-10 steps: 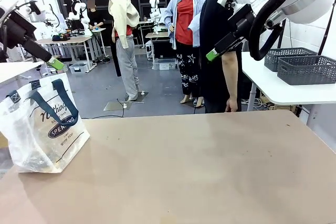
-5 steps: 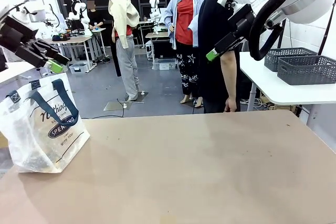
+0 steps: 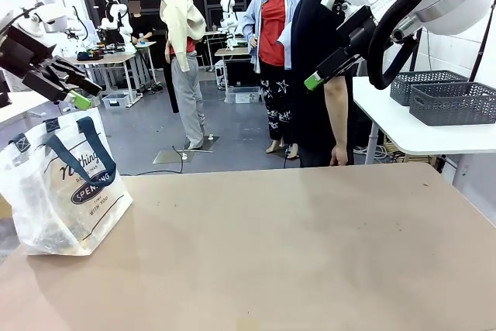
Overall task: Transfer purchased items from the store into the shopping bag.
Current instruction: Move the Reusable shopping bag to the right side of the table.
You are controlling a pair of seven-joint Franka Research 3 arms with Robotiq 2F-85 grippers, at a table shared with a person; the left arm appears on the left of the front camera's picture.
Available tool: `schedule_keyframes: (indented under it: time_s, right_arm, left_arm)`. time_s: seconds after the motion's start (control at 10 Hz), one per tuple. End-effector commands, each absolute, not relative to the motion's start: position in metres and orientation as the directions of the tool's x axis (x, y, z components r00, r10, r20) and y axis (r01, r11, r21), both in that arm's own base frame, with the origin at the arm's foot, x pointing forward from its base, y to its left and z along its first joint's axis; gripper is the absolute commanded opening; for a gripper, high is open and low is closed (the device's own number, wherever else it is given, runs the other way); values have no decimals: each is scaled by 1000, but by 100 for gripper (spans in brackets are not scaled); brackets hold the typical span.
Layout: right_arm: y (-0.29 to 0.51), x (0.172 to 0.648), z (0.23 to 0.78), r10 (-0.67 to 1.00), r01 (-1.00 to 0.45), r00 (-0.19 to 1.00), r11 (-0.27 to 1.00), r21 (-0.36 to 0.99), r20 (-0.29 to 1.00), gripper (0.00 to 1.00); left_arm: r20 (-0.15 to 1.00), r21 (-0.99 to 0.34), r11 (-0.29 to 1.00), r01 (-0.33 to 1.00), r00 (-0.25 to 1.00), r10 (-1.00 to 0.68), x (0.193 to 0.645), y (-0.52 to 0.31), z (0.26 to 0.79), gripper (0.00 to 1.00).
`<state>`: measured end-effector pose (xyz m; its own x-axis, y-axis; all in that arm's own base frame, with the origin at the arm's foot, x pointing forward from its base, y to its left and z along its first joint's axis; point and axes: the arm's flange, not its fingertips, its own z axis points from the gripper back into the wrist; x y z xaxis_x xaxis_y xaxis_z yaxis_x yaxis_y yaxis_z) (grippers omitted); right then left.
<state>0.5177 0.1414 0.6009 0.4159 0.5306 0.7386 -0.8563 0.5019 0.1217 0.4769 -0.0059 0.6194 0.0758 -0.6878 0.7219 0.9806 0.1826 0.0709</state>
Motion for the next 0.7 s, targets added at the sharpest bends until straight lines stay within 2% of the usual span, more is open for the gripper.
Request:
schedule_keyframes:
  time_s: [0.0, 0.6]
  right_arm:
    - [141, 514, 600, 537, -852, 424, 509, 120, 729, 100]
    - [141, 514, 600, 537, -852, 424, 509, 120, 729, 100]
  left_arm:
    - [734, 59, 186, 981, 84, -674, 474, -7, 621, 100]
    - [734, 59, 186, 981, 84, -674, 474, -7, 621, 100]
